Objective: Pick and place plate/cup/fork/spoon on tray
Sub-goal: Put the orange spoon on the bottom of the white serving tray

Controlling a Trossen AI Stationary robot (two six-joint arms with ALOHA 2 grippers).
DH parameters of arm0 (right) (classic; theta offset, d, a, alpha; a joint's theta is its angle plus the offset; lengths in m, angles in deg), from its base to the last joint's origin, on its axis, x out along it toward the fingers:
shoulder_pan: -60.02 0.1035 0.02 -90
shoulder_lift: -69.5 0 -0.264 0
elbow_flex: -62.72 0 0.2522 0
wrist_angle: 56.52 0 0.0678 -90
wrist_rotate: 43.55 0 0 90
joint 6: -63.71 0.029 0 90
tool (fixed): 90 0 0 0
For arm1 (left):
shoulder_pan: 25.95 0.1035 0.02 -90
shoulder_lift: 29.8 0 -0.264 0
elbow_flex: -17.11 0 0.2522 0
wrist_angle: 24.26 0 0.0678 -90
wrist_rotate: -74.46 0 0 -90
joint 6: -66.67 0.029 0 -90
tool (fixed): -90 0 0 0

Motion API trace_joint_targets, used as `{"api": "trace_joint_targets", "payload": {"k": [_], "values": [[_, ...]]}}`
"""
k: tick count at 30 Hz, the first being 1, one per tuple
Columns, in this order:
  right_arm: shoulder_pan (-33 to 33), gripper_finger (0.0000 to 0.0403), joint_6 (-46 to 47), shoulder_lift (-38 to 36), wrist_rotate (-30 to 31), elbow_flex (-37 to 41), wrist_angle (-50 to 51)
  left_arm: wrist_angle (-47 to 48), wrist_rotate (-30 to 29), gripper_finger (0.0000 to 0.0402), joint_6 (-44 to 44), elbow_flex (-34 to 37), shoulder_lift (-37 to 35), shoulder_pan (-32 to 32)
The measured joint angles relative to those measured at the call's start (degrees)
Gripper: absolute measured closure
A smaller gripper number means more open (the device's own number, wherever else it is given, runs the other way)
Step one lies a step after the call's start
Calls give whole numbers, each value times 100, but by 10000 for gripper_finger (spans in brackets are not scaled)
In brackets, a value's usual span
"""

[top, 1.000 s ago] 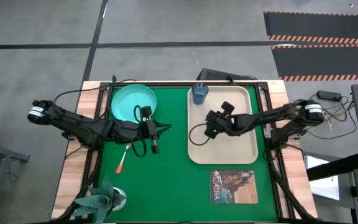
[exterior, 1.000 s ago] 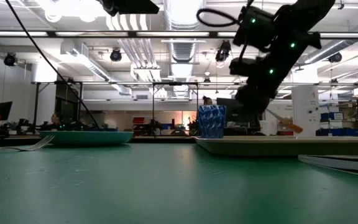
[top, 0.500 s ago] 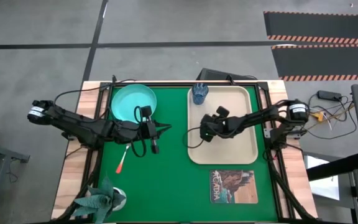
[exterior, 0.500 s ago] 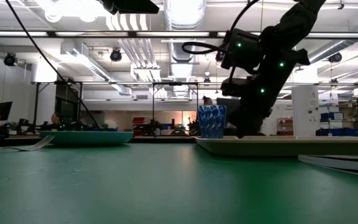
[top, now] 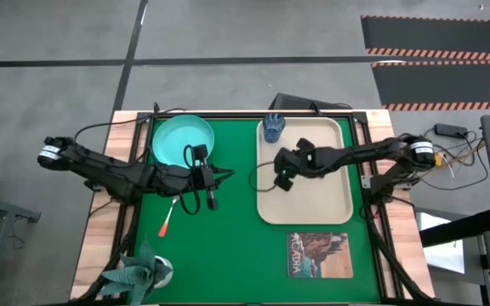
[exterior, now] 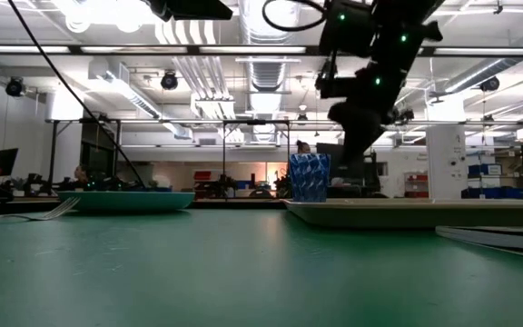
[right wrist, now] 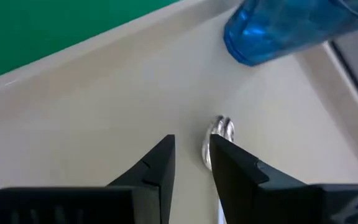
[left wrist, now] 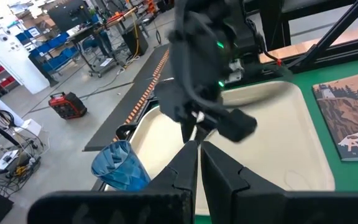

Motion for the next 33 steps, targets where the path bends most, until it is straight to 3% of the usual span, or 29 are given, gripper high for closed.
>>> {"api": "trace_joint_targets", "payload": {"k": [11,22,27,33], "values": [[-1160,309,-158,-685,-1979,552,45,4,2,395,0,4,4,0],[-1493,309,-648,-526,-1892,766,-530,-2,2,395,6,9,39,0],[-1522,309,-285,-533,-1779,721,-462,-8,2,395,39,11,59,0],[-1569,268,52,-533,-2068,559,-94,-3,2,395,33,11,59,0]]}}
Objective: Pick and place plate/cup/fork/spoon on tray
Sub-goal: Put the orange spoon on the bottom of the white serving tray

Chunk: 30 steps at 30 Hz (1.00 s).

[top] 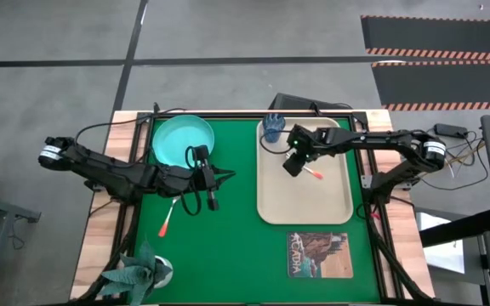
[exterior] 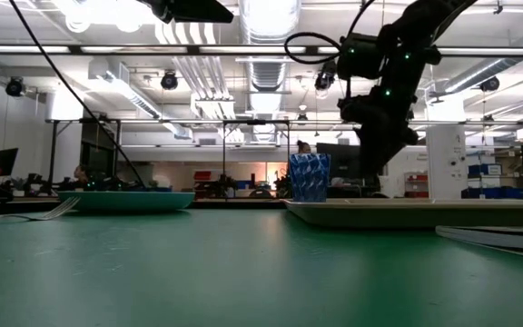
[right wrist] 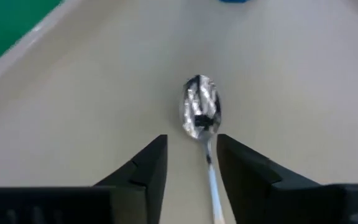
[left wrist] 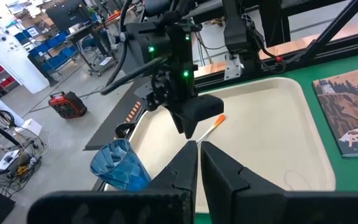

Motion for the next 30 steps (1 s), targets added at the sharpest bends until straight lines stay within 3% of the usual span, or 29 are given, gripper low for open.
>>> {"api": "trace_joint_targets", "payload": {"k": [4,10,30], "values": [[-15,240,-356,-4,-258,-105,582,4,0,395,-35,0,0,-7],[-37,243,-1183,-7,-300,-173,1601,55,7,395,-33,0,-4,-57],[-63,255,-1360,459,-239,210,289,23,0,395,263,0,-9,-46]]}}
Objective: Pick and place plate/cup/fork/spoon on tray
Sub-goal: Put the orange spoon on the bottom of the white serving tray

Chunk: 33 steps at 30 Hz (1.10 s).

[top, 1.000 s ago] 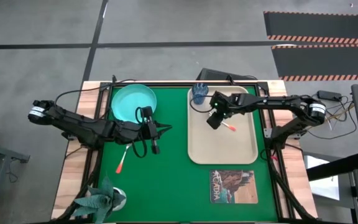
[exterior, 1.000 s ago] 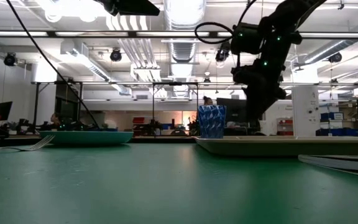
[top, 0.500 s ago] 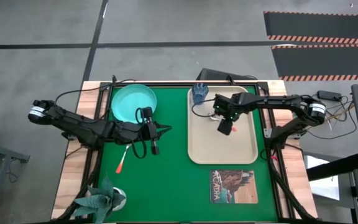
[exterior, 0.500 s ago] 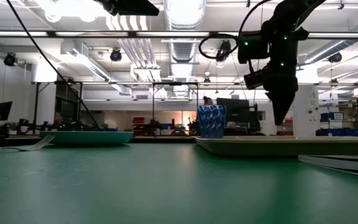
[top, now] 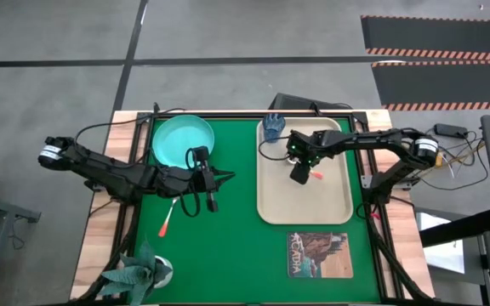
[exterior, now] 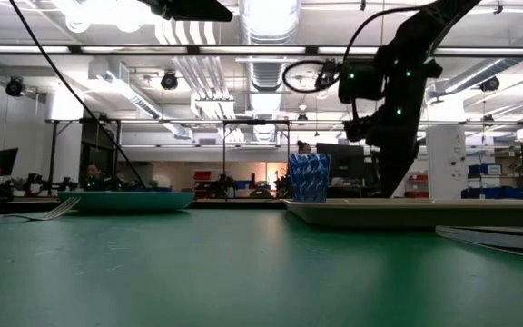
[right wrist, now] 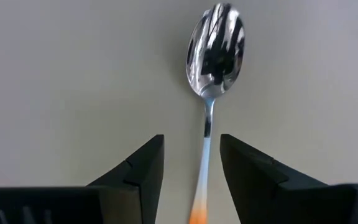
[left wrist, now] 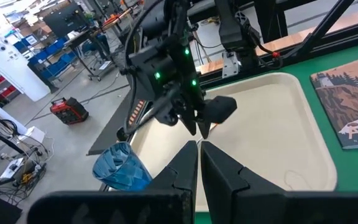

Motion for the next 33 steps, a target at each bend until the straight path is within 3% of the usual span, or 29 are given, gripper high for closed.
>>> {"api": "trace_joint_targets", "payload": {"k": [7,17,30,33], "values": [[0,255,0,440,535,14,-39,9,-2,395,1,0,0,0],[2,260,-1,603,553,-1,-66,11,-2,395,1,0,0,0],[4,381,192,607,268,7,-91,11,-2,395,1,0,0,0],[2,390,195,607,256,7,-89,11,-2,395,3,0,0,0]]}}
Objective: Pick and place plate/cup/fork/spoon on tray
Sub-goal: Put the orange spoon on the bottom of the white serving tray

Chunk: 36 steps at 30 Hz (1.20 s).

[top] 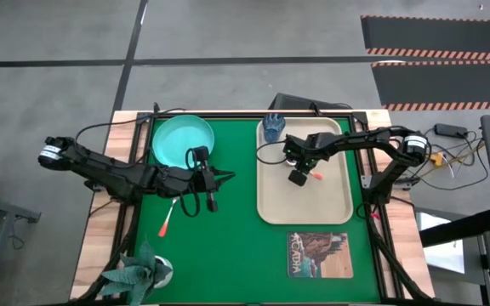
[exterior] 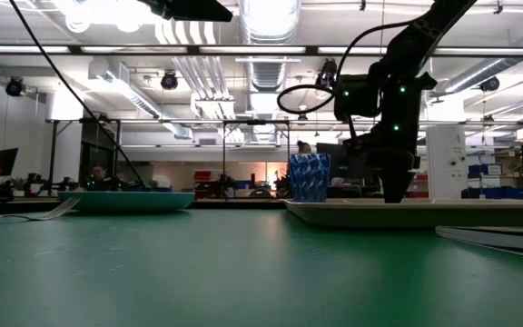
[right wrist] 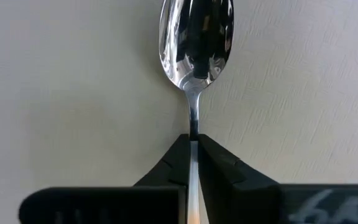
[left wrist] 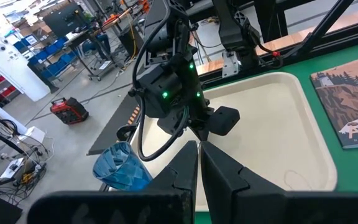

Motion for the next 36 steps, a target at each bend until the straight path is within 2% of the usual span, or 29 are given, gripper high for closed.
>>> {"api": "trace_joint_targets", "payload": {"k": [7,13,16,22,30,36], "values": [[0,392,-151,-294,-51,29,204,0,0,395,0,0,0,0],[184,393,-374,-909,-830,18,736,4,-2,395,0,-2,0,0],[543,393,-409,-1135,-1061,20,873,4,0,395,0,-2,0,0],[1536,393,-144,-1268,-1061,13,871,10,-1,395,0,14,0,1],[2659,394,179,-933,-1016,9,759,4,-2,395,0,24,-1,0],[3018,394,-136,-582,-777,9,729,-32,-1,395,11,24,-1,1]]}}
